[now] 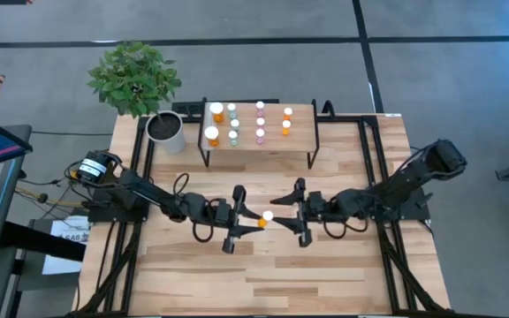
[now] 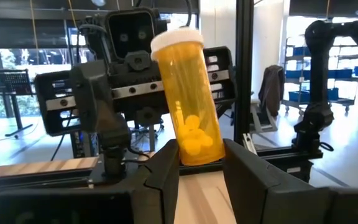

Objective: Pick and place medicine bottles onto shelf by color
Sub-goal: Put the small orange pill bottle on the shelf aligned with the other small orange pill bottles

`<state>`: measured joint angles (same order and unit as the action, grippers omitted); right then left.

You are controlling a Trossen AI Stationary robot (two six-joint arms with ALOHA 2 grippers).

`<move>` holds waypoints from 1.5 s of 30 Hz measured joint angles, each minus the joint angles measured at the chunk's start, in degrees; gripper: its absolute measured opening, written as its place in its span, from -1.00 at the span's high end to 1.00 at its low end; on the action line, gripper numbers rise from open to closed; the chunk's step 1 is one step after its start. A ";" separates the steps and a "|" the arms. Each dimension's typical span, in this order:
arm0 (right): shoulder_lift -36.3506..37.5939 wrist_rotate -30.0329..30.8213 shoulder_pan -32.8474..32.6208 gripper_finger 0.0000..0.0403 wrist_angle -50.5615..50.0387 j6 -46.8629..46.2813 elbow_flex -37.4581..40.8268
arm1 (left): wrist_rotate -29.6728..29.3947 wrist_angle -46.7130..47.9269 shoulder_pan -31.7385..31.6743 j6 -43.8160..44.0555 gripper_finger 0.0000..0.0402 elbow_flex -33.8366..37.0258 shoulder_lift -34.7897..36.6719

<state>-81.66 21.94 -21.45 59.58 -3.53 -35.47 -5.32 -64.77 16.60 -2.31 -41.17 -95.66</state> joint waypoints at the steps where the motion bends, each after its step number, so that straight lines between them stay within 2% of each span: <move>1: -0.52 -0.72 0.33 -0.21 -0.65 -0.38 -0.74 | 0.02 0.04 0.00 0.00 0.52 0.00 0.00; 8: -2.03 -7.11 1.32 -0.21 -3.13 -1.64 -4.25 | 0.02 0.97 0.02 0.04 0.52 0.00 0.00; 14: -0.59 -7.15 0.61 -0.21 -6.62 -2.53 -4.34 | -0.05 1.16 0.02 0.20 0.52 0.00 0.00; 35: -1.19 -7.07 2.32 -0.21 -8.39 -5.64 -6.32 | -1.40 2.93 0.00 0.85 0.52 -0.04 0.02; 39: -1.15 -7.07 2.33 -0.13 -8.51 -5.63 -6.46 | -1.39 3.36 0.00 1.14 0.52 -0.04 0.02; 45: -1.17 -7.07 2.34 0.11 -8.55 -5.60 -6.46 | -1.43 3.47 0.00 1.30 0.52 -0.04 0.02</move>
<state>-82.83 14.87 -19.11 51.03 -9.13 -41.93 -6.75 -61.30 16.60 -1.01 -41.21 -95.64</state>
